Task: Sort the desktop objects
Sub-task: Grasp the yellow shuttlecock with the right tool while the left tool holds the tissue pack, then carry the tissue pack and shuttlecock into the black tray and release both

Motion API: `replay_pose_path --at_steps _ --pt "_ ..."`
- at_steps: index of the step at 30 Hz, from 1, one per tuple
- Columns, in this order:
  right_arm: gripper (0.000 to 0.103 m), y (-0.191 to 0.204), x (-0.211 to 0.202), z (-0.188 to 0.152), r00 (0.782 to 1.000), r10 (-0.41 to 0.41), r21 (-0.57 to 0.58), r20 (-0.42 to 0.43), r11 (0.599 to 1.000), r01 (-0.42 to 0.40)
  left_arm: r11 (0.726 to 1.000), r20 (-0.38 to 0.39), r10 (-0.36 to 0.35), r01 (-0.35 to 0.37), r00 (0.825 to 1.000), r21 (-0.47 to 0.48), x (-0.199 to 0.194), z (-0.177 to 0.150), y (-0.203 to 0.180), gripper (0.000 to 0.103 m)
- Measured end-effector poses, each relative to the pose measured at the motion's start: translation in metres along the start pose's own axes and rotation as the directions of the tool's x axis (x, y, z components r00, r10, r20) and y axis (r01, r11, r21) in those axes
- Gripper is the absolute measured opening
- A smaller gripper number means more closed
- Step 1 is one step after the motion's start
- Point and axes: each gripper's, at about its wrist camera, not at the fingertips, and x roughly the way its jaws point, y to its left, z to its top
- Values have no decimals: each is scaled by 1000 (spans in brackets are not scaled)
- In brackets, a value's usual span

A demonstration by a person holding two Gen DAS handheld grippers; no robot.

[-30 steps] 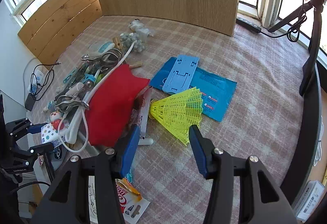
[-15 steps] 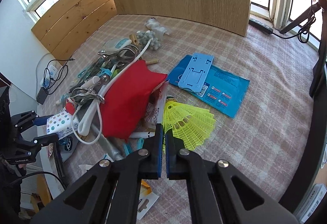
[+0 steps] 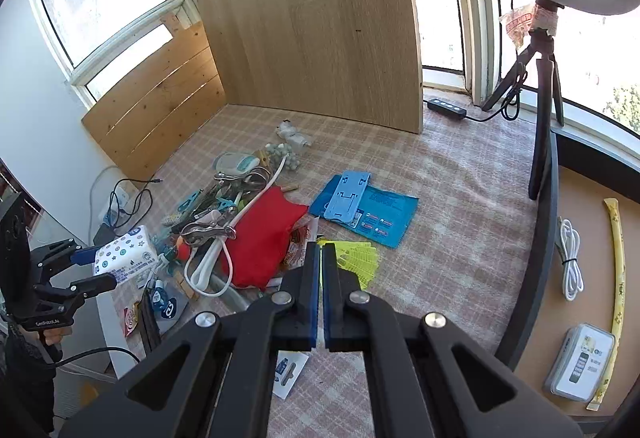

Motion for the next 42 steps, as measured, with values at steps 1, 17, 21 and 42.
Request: replay_pose_path --at_steps 1,17,21,42 --pt "1 -5 -2 -1 1000 -5 11 -10 1000 5 1000 8 -2 1 1000 17 -1 4 -6 47" --pt "46 5 97 -6 983 -16 -26 -181 1000 11 1000 -29 18 -18 999 13 10 -7 -8 47" --pt "33 6 120 -9 972 -14 -33 -234 999 7 1000 -48 22 -23 999 -15 19 -11 -3 47" --pt "3 -75 -67 -20 982 -178 103 70 980 170 985 41 -106 100 993 141 33 80 -113 47"
